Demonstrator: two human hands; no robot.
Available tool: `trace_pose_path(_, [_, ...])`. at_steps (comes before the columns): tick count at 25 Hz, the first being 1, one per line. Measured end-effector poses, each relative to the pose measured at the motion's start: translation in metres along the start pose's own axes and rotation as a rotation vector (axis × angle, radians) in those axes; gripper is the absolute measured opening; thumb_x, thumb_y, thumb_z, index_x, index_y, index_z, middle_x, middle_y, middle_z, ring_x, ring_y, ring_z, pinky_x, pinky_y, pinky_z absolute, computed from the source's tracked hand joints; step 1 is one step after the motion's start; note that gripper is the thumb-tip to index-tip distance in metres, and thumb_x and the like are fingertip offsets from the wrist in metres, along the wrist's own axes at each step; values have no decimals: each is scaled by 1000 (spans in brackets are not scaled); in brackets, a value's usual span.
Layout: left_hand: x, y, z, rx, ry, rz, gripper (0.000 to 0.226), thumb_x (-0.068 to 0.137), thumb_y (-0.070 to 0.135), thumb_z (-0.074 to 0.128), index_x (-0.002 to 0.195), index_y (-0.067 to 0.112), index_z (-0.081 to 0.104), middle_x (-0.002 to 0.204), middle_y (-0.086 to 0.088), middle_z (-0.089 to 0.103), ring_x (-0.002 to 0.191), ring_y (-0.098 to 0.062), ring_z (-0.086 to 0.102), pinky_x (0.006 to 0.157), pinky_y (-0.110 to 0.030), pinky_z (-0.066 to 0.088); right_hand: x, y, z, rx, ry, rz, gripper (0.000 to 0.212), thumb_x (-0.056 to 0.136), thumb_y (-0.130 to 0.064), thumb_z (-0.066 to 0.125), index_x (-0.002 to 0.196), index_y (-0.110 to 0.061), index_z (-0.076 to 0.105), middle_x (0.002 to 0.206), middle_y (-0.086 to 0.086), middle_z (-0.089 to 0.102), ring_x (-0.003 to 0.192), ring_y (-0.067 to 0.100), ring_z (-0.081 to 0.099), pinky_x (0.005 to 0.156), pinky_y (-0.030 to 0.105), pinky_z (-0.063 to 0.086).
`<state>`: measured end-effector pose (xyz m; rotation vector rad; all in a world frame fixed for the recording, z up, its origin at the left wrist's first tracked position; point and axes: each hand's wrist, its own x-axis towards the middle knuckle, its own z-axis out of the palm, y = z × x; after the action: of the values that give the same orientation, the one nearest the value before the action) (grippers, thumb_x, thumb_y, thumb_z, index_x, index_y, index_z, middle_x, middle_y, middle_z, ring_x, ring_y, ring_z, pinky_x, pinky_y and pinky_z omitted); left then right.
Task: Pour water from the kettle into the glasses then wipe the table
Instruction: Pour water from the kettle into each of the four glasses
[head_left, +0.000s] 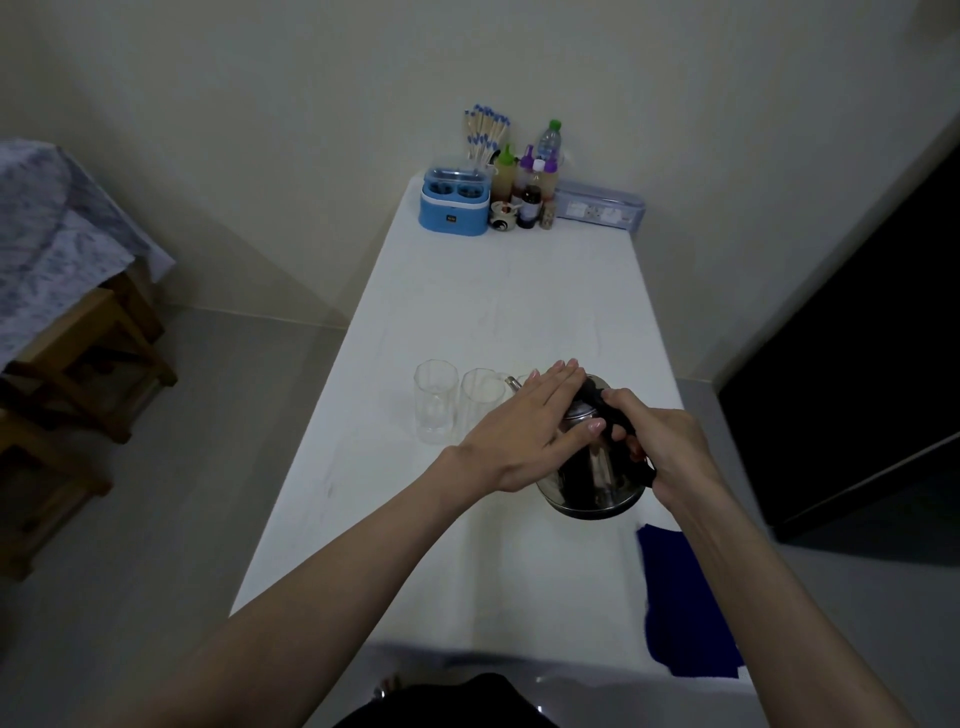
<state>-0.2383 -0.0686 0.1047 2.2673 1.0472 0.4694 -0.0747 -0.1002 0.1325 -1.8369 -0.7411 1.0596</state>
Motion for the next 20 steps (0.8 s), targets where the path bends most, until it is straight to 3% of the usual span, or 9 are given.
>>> trace_pose_path(6, [3, 5, 5, -39, 42, -28, 68, 102, 48, 31, 155, 11, 12, 164, -2, 8, 150, -6, -1, 122, -27, -2, 10, -4, -8, -34, -40, -21, 37, 63, -50, 78, 56, -15, 68, 56, 0, 65, 53, 16, 49, 64, 34, 42])
trace_pose_path(11, [3, 5, 6, -36, 42, -46, 69, 102, 49, 30, 156, 11, 11, 165, -2, 8, 150, -6, -1, 122, -29, 0, 12, -5, -8, -46, -67, -21, 44, 48, -58, 75, 54, -15, 67, 56, 0, 64, 54, 17, 49, 61, 33, 41])
trace_pose_path(20, [2, 3, 7, -38, 42, -57, 68, 102, 49, 31, 156, 12, 11, 165, -2, 9, 150, -6, 0, 122, -29, 0, 16, -1, -7, -42, -71, -28, 44, 52, -56, 76, 56, -13, 70, 59, 2, 67, 57, 18, 51, 65, 35, 43])
